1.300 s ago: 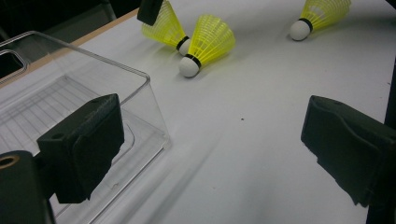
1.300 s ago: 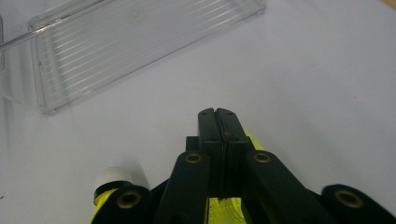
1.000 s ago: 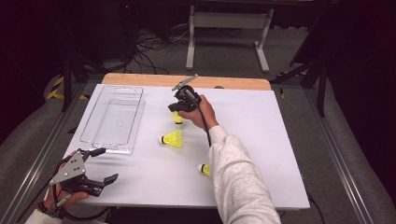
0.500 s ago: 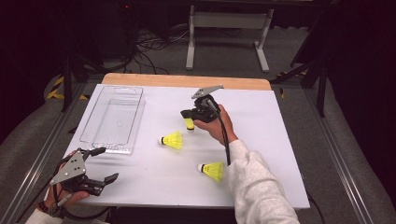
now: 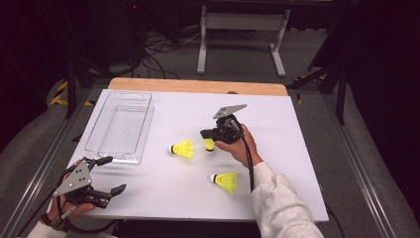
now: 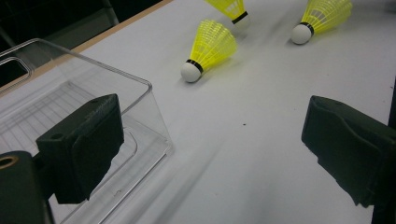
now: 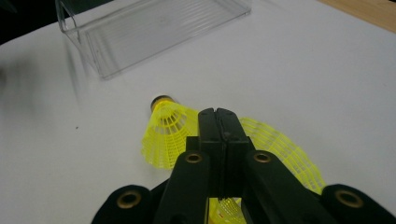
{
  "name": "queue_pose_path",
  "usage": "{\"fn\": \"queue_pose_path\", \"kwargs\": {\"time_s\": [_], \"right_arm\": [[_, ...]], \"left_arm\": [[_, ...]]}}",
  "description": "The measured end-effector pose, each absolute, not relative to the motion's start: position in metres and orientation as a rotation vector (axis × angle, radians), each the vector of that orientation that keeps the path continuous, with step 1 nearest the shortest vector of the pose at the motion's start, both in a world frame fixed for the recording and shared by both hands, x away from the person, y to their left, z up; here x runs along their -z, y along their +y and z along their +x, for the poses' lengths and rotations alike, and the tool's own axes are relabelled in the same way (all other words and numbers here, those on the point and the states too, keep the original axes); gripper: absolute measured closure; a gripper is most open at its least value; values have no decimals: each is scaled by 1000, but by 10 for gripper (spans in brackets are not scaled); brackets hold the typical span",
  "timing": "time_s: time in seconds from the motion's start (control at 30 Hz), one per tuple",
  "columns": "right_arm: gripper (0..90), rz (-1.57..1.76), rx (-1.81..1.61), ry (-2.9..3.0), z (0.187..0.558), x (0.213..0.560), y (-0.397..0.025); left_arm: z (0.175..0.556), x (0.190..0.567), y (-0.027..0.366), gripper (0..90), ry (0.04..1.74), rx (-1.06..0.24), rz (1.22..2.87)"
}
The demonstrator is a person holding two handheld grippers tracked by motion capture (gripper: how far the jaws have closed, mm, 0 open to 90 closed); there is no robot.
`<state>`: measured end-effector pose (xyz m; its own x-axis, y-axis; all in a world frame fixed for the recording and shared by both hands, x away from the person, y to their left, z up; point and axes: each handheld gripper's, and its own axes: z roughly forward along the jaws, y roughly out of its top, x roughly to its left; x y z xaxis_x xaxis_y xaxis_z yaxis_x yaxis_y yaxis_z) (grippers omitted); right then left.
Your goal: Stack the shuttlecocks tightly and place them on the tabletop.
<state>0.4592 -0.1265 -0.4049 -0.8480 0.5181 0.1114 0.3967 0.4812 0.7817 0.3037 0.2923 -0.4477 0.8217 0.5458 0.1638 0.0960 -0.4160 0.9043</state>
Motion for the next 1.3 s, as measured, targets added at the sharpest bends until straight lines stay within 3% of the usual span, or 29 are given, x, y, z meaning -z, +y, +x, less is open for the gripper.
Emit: {"fn": "queue_pose_path", "kwargs": {"time_s": [0.33, 0.9, 1.3], "right_arm": [[893, 823, -1274, 2587, 454, 417, -135], [669, 883, -1195, 2620, 432, 429, -177], [625, 923, -1160, 2643, 416, 439, -203]], "left_arm": [[304, 448, 291, 65, 473, -541, 1968], [305, 448, 288, 64, 468, -535, 1980], [305, 448, 287, 63, 466, -539, 1986]]}}
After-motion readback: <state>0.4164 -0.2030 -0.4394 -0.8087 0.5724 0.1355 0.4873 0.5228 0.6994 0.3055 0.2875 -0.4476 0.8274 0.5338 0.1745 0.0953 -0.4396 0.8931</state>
